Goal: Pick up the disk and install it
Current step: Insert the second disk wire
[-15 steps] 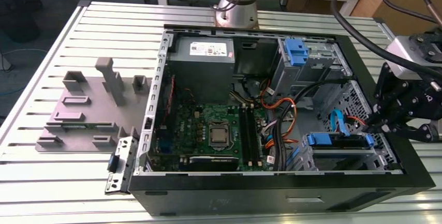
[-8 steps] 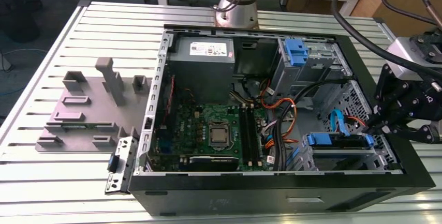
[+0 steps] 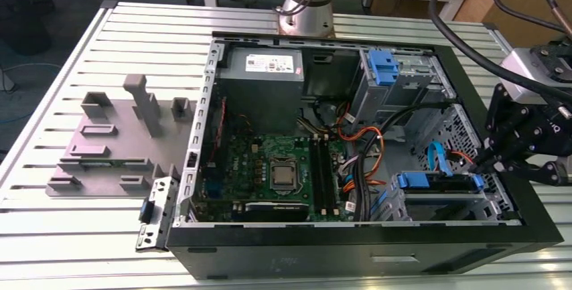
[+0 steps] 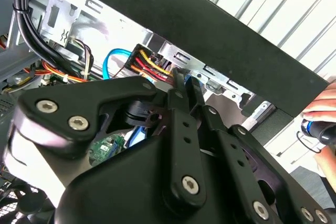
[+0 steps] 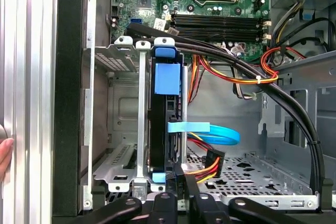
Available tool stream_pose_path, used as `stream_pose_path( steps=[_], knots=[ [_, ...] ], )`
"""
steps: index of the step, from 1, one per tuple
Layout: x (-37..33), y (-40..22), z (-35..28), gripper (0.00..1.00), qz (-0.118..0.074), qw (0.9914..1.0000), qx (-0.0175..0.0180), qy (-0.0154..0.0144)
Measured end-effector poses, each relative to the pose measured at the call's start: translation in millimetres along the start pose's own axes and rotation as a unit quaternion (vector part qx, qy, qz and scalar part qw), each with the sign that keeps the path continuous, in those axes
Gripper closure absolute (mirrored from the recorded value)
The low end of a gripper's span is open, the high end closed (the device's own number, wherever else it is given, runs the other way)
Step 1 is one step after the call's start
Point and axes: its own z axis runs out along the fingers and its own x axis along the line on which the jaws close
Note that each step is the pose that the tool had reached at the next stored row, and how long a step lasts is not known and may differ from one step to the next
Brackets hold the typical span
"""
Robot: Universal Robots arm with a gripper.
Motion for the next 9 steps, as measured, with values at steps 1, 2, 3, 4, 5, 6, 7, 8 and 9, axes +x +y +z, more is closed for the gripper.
stream_pose_path(
  steps=[1,2,3,4,5,6,7,8,9],
  knots=[
    [0.0,0.0,0.0,0.78,0.000,1.00000,0.0000,0.0000],
    [0.0,0.0,0.0,0.84,0.000,1.00000,-0.0001,0.0000],
    [0.0,0.0,0.0,0.84,0.000,1.00000,-0.0001,0.0000],
    [0.0,0.0,0.0,0.84,0.000,1.00000,-0.0001,0.0000],
    [0.0,0.0,0.0,0.84,0.000,1.00000,-0.0001,0.0000],
    [0.0,0.0,0.0,0.84,0.000,1.00000,-0.0001,0.0000],
    [0.0,0.0,0.0,0.84,0.000,1.00000,-0.0001,0.0000],
    [0.0,0.0,0.0,0.84,0.000,1.00000,-0.0001,0.0000],
    [0.0,0.0,0.0,0.84,0.000,1.00000,-0.0002,0.0000]
  ],
)
